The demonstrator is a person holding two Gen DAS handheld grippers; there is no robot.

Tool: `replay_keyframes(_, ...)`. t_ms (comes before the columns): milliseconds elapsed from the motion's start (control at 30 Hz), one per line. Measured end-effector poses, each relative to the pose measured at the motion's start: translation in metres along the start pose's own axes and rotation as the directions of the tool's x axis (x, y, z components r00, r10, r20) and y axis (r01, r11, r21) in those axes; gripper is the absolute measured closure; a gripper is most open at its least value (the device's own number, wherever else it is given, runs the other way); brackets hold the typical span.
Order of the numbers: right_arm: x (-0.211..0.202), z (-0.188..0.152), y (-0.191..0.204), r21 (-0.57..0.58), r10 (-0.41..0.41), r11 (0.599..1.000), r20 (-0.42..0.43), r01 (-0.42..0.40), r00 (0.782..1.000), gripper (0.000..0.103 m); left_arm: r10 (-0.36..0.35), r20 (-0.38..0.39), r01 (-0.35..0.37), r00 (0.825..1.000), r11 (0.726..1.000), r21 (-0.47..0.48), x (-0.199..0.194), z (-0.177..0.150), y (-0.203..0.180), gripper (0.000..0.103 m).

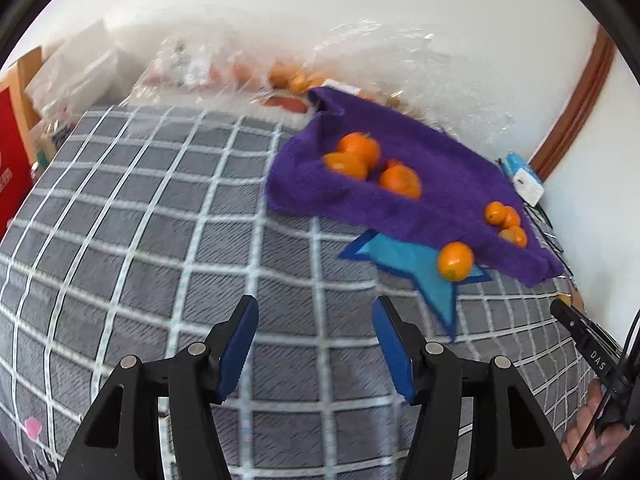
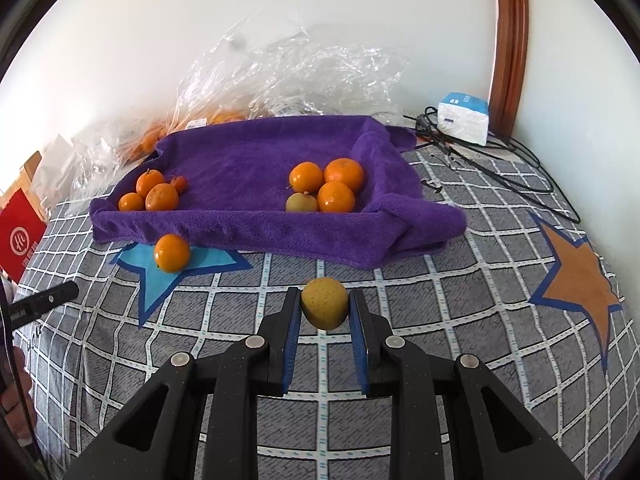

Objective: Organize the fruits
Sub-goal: 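Lift the yellow citrus with the right tool while the left tool approaches the orange on the star, then close the left tool on the orange lying on the blue star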

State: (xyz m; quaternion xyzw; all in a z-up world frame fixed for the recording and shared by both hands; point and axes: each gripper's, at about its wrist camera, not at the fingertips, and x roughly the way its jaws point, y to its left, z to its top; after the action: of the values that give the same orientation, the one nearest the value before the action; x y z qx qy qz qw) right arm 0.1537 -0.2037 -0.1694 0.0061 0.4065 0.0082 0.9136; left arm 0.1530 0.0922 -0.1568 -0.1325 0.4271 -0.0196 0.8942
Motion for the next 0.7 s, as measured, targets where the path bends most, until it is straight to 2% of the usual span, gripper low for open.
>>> replay_keyframes(300, -0.010, 0.003, -0.031, 0.030, -0.039, 0.999, 0.004, 0.039, 0.999, 0.079, -0.118, -0.016, 0.119, 0.993, 0.987, 0.112, 0.021, 0.021, -0.072, 0.045)
replay_keyframes(467, -0.009, 0.002, -0.042, 0.044, -0.039, 0.998, -0.007, 0.039, 0.999, 0.079, -0.112, -0.043, 0.117, 0.993, 0.982, 0.147, 0.040, 0.022, -0.105, 0.045)
replay_keyframes(700, -0.004, -0.001, -0.047, 0.059, -0.026, 0.998, -0.018, 0.027, 1.000, 0.079, -0.081, -0.075, 0.093, 0.994, 0.982, 0.166, 0.059, 0.020, -0.121, 0.045)
